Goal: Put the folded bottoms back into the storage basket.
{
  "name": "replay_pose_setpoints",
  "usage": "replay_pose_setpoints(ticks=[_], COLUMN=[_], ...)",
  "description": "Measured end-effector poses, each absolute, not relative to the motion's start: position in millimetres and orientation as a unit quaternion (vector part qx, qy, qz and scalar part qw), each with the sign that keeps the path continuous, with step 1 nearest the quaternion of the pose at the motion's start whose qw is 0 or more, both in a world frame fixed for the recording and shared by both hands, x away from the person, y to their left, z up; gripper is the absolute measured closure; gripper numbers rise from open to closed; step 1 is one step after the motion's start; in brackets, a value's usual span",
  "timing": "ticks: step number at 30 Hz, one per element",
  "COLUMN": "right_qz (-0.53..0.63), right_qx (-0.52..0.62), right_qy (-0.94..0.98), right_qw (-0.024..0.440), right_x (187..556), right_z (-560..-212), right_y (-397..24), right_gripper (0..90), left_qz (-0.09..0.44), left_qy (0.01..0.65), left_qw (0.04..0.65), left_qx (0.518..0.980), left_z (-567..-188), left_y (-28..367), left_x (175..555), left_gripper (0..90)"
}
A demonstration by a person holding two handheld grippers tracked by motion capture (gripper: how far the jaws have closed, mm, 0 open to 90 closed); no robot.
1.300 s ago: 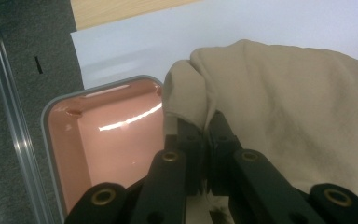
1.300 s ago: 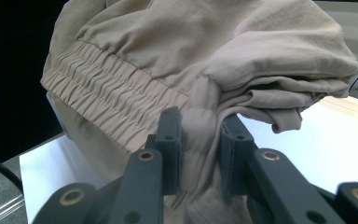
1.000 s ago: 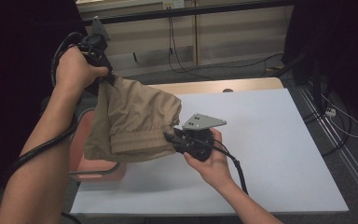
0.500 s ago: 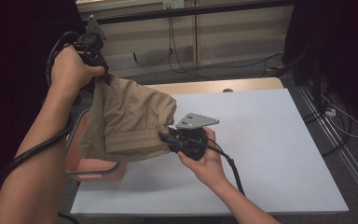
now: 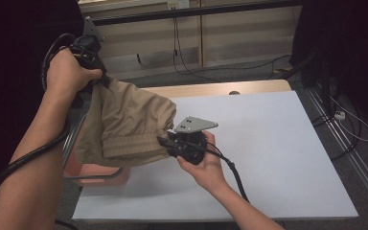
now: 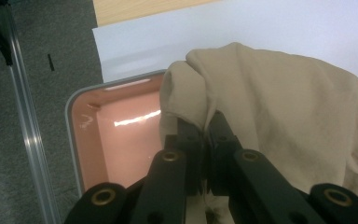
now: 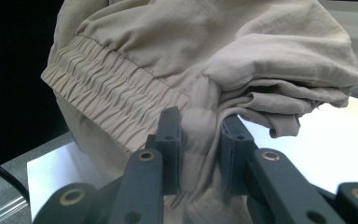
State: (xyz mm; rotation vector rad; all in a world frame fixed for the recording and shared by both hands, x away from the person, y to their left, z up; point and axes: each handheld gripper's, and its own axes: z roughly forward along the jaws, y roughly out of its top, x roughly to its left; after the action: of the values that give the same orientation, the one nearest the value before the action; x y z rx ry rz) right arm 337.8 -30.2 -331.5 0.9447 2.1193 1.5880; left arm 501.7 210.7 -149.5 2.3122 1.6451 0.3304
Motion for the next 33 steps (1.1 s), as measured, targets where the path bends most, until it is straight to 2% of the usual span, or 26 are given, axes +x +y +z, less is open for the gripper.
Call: replay_pose_setpoints(ticks=[33], right_qz=[0.559], right_qx=[0.326], right_qy=[0.746], right_qw=[0.158], right_x=[344.3], right_z=[-334.6], right_y=[-9.2], right_gripper=[73.1], left_qz=[0.121], left_qy=[0.58], left_qw=[0.144], left_qx=[0.793], left_z=[-150.9], left_y=[225.9], left_x=[502.4], left_gripper=[86.5])
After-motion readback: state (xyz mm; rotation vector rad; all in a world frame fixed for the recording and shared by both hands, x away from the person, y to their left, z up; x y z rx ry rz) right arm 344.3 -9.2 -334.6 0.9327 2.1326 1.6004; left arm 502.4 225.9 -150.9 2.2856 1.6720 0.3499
